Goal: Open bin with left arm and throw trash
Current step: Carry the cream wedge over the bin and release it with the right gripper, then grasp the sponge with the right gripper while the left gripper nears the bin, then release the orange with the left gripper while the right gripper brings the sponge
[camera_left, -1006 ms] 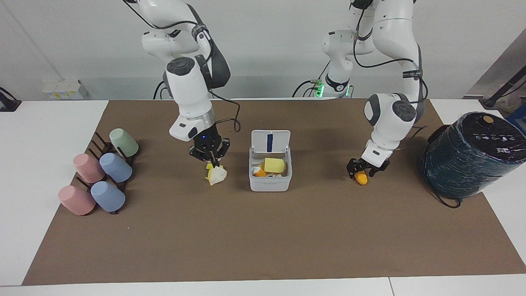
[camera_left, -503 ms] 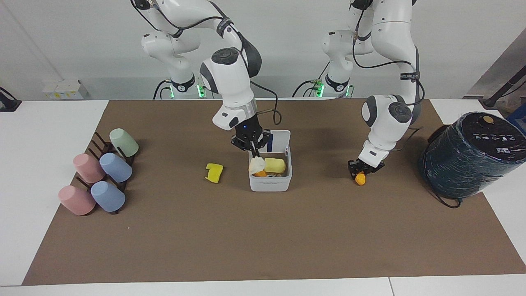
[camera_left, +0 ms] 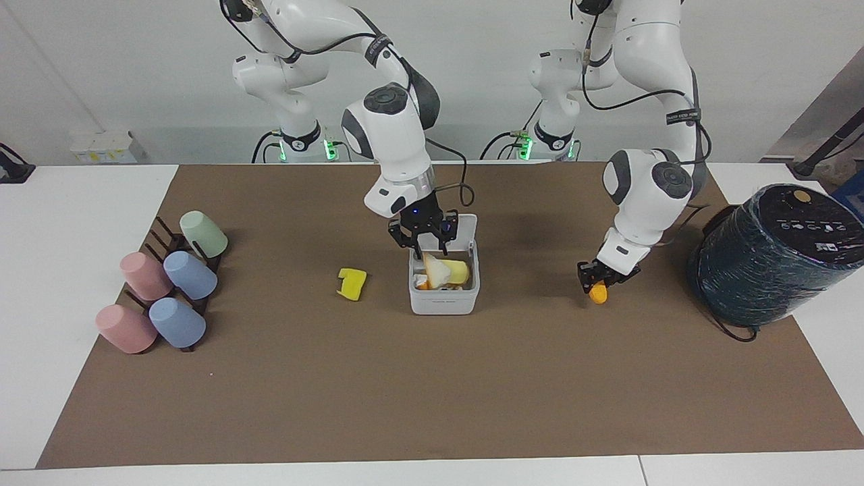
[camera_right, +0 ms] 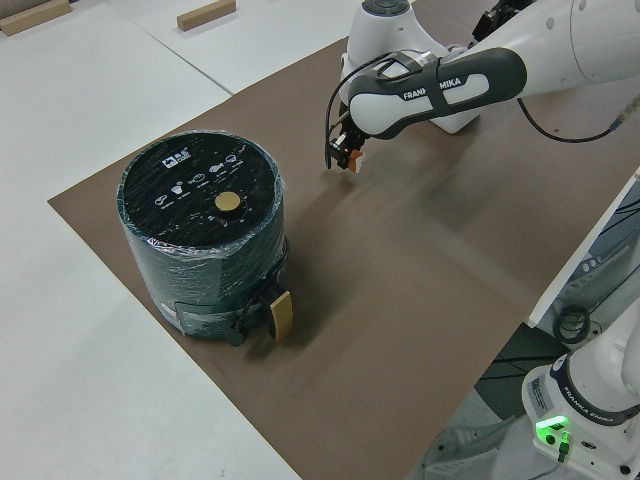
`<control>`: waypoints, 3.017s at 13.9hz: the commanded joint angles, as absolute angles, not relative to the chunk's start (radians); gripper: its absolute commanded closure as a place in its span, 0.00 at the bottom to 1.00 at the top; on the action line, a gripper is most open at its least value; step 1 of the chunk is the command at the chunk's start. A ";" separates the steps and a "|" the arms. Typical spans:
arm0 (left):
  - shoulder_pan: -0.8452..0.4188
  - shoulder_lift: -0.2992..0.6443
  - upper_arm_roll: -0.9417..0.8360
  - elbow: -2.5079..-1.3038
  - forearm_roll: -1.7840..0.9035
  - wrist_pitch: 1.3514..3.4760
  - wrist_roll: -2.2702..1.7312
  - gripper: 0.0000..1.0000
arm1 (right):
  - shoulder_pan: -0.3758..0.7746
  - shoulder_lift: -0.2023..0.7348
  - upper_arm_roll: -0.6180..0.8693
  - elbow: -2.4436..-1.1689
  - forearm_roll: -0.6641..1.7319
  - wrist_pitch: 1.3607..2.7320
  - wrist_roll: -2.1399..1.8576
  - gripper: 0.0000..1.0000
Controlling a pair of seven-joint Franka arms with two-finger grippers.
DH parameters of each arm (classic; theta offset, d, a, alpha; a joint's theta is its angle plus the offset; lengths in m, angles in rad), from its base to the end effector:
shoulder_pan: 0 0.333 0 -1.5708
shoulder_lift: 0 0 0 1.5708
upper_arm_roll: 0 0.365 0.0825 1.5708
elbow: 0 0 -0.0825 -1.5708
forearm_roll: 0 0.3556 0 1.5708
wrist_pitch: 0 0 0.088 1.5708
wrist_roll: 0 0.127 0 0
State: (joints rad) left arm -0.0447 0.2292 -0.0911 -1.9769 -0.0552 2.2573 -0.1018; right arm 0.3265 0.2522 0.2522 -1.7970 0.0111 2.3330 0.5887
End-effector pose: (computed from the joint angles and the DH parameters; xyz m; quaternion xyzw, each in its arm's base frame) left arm 0.5874 -0.0797 0.4034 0.9991 0.0014 0.0219 0.0349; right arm 0.5463 0.3403 0.4828 -0.9887 0.0165 -0.1020 0.1090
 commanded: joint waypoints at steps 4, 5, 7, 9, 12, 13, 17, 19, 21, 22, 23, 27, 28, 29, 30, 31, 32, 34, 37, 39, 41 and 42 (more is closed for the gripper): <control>-0.182 0.222 -0.100 -1.801 -0.038 2.034 -0.389 1.00 | 0.270 0.253 0.249 -1.769 -0.033 2.279 0.545 0.14; -0.233 0.222 -0.100 -1.798 -0.040 2.040 -0.461 1.00 | 0.232 0.252 0.252 -1.782 -0.069 2.281 0.488 0.12; -0.300 0.224 -0.100 -1.789 -0.048 2.066 -0.579 1.00 | 0.178 0.253 0.252 -1.825 -0.095 2.299 0.367 0.10; -0.354 0.227 -0.101 -1.775 -0.054 2.098 -0.658 1.00 | 0.134 0.252 0.250 -1.891 -0.104 2.338 0.281 0.10; -0.443 0.241 -0.101 -1.776 -0.081 2.218 -0.767 1.00 | 0.097 0.252 0.250 -2.021 -0.117 2.422 0.278 0.10; -0.474 0.241 -0.101 -1.781 -0.083 2.242 -0.796 1.00 | 0.095 0.252 0.250 -2.067 -0.121 2.468 0.276 0.10; -0.534 0.261 -0.101 -1.787 -0.084 2.301 -0.830 0.94 | 0.092 0.265 0.249 -2.175 -0.124 2.597 0.282 0.14; -0.534 0.261 -0.101 -1.778 -0.083 2.299 -0.830 0.48 | 0.086 0.270 0.249 -2.186 -0.124 2.622 0.282 0.79; -0.531 0.261 -0.101 -1.761 -0.083 2.284 -0.828 0.18 | 0.086 0.271 0.249 -2.178 -0.124 2.623 0.285 1.00; -0.531 0.262 -0.101 -1.752 -0.083 2.275 -0.828 0.08 | 0.086 0.270 0.249 -2.177 -0.124 2.623 0.288 1.00; -0.531 0.262 -0.101 -1.744 -0.083 2.264 -0.828 0.00 | 0.087 0.268 0.249 -2.175 -0.123 2.622 0.293 1.00; -0.493 0.270 -0.092 -1.636 -0.077 2.087 -0.818 0.00 | 0.095 0.212 0.253 -2.132 -0.121 2.558 0.356 1.00; -0.454 0.268 -0.094 -1.611 -0.074 2.036 -0.812 0.00 | 0.101 0.193 0.255 -2.102 -0.120 2.510 0.373 1.00; -0.422 0.267 -0.095 -1.592 -0.074 1.993 -0.795 0.00 | 0.107 0.189 0.259 -2.059 -0.108 2.452 0.385 1.00; -0.398 0.264 -0.095 -1.576 -0.075 1.956 -0.764 0.00 | 0.123 0.189 0.261 -2.007 -0.106 2.400 0.408 1.00; -0.373 0.262 -0.094 -1.557 -0.077 1.915 -0.724 0.00 | 0.141 0.196 0.261 -1.959 -0.106 2.361 0.441 1.00; -0.342 0.262 -0.094 -1.540 -0.075 1.869 -0.674 0.00 | 0.167 0.210 0.261 -1.916 -0.104 2.344 0.483 1.00; -0.295 0.255 -0.089 -1.537 -0.069 1.818 -0.573 0.00 | 0.196 0.227 0.261 -1.870 -0.068 2.358 0.575 1.00; -0.215 0.249 -0.087 -1.537 -0.058 1.766 -0.425 0.00 | 0.273 0.247 0.261 -1.786 0.002 2.345 0.665 1.00; -0.167 0.236 -0.087 -1.540 -0.022 1.741 -0.324 0.00 | 0.308 0.248 0.261 -1.784 0.002 2.352 0.719 1.00; -0.126 0.229 -0.087 -1.540 -0.005 1.726 -0.240 0.00 | 0.336 0.274 0.261 -1.781 -0.001 2.365 0.764 0.98; -0.101 0.219 -0.087 -1.540 -0.003 1.724 -0.206 0.00 | 0.340 0.281 0.259 -1.784 -0.008 2.361 0.772 0.82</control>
